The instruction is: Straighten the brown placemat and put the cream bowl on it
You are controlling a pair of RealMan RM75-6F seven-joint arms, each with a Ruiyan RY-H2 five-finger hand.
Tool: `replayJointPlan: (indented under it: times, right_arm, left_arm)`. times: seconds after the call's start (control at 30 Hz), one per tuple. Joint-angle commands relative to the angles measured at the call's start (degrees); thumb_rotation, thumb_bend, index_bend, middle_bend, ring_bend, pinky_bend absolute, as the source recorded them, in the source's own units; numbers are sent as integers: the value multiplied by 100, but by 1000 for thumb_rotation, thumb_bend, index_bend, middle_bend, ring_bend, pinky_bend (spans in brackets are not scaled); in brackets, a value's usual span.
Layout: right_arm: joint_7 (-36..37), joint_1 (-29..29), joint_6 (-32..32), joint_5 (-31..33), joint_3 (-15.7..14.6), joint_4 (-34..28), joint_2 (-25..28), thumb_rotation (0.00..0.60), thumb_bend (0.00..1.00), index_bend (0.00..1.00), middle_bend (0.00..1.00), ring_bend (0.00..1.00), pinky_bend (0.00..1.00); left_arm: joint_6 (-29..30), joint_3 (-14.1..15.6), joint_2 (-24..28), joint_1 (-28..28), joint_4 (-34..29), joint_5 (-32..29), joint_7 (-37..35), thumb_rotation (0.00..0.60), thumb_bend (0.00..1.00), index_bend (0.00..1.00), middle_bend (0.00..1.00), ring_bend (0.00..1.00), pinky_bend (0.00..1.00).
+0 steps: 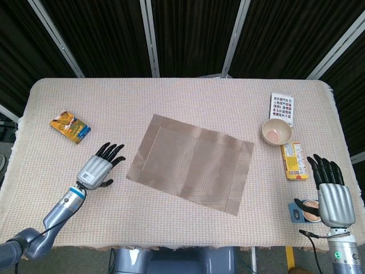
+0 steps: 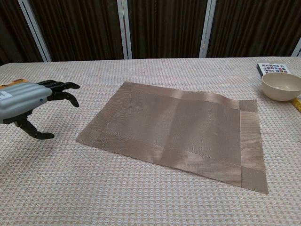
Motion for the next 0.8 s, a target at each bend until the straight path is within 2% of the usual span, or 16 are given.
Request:
replayJointPlan:
  times: [0.03,0.4,0.63,0.8]
  right_arm:
    - [-96,-31,-73,35,19,104,-103,600,0,0,0,0,0]
    - [9,-43,-289,185,164,237,-148,600,0,0,0,0,0]
    - [-12,-83,-269,116,210,219,-141,600,0,0,0,0,0]
    - [22,-127,-231,42,248,167,-116,600,0,0,0,0,0]
  left_arm:
    - [-147,150,-631,-271,869,237,-487,600,224,269,0,0,0]
    - [-57,317,-1373,-532,2138,469,-1062,600,230,292,0,0,0]
    - [117,255,-1580,-634,2448,456,-1319,600,233,296,0,0,0]
    - [134,320,-1568,-686,2477,480,-1305,600,232,299,0,0,0]
